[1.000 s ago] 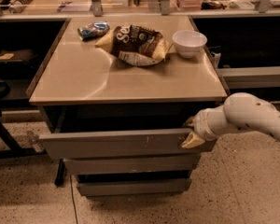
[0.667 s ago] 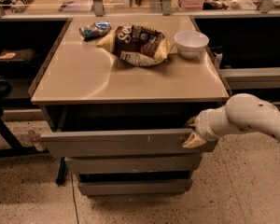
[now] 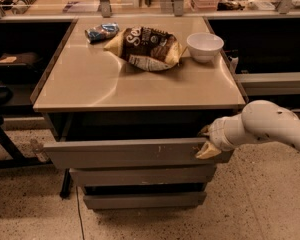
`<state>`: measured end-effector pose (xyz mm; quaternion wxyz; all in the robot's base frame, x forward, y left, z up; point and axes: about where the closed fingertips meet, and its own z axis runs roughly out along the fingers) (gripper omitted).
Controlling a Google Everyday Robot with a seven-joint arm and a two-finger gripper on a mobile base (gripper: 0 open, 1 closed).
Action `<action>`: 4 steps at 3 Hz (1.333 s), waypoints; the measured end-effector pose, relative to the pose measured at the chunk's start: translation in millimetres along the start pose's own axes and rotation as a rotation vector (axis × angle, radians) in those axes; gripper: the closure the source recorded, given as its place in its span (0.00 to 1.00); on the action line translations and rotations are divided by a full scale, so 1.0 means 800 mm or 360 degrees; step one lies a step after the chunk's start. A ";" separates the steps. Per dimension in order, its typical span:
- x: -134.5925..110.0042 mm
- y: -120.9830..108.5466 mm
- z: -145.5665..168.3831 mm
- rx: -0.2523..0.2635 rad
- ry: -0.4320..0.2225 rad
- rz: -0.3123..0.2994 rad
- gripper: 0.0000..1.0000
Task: Open top drawer
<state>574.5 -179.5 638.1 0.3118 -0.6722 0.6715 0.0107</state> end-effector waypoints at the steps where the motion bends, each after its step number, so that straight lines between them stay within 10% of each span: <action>1: -0.001 -0.001 0.002 -0.0027 -0.0003 0.0012 0.35; 2: 0.000 0.024 -0.008 -0.0118 -0.0127 0.0027 0.11; 4: 0.009 0.108 -0.057 -0.0269 -0.0313 -0.0102 0.38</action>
Offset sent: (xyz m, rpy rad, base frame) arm -0.0696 -0.0241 -0.0014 0.1516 0.1196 0.1691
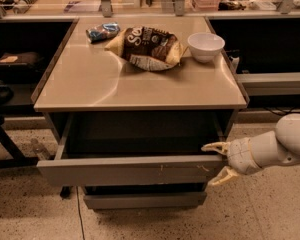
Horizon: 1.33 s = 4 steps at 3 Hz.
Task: Open top drawer
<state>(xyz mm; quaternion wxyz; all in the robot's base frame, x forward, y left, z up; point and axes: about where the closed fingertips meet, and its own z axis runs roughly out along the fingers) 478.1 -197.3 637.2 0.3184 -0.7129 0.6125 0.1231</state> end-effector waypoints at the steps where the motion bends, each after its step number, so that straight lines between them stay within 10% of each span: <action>1: -0.001 0.000 -0.002 0.0000 0.0000 0.0000 0.62; 3: -0.003 0.029 -0.012 -0.0015 -0.0019 -0.0036 1.00; 4: -0.002 0.042 -0.017 -0.0013 -0.0025 -0.0026 0.81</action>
Offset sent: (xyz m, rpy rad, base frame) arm -0.1594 -0.0474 -0.0084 0.0280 -0.0446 0.1765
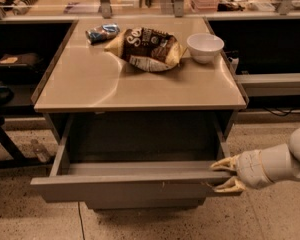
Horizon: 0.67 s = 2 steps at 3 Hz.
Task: Open top drawer
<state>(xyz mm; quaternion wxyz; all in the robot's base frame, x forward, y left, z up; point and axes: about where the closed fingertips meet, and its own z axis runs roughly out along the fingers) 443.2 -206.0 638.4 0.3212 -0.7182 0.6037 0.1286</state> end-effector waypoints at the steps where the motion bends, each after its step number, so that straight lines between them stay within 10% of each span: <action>1: -0.002 0.003 0.000 0.0000 0.0000 0.0000 0.58; 2: -0.002 0.003 0.000 0.0000 0.0000 0.0000 0.34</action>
Offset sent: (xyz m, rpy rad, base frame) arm -0.0023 0.0009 0.0005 0.0000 0.0000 0.0000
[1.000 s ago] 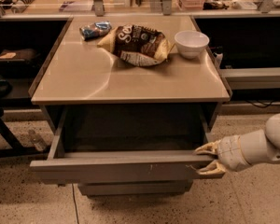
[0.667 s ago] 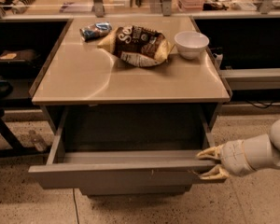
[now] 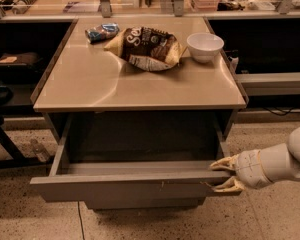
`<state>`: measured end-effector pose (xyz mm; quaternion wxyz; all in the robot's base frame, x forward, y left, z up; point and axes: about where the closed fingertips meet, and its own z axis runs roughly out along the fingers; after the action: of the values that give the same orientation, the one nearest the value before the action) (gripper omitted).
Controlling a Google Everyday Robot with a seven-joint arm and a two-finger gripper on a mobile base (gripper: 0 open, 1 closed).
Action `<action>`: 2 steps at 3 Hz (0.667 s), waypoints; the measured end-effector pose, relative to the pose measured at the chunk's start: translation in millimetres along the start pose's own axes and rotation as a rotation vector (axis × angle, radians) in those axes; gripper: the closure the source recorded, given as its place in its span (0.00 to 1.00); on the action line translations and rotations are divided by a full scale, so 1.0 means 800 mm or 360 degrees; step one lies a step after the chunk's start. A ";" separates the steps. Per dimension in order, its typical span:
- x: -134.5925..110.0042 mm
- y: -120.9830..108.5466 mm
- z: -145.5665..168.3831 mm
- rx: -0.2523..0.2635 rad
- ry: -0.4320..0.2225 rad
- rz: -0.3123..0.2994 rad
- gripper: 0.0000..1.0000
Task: Open top drawer
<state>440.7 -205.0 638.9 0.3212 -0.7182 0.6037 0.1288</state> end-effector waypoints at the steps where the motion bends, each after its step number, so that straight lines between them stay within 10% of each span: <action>1: -0.006 0.025 -0.003 -0.0071 -0.0066 -0.0002 0.38; 2: -0.030 0.080 -0.017 -0.0158 -0.0132 -0.0091 0.61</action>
Offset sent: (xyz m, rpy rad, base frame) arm -0.1366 0.0057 0.0120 0.0556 0.0506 0.2341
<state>371.8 -198.8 643.4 0.3136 -0.7443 0.5619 0.1789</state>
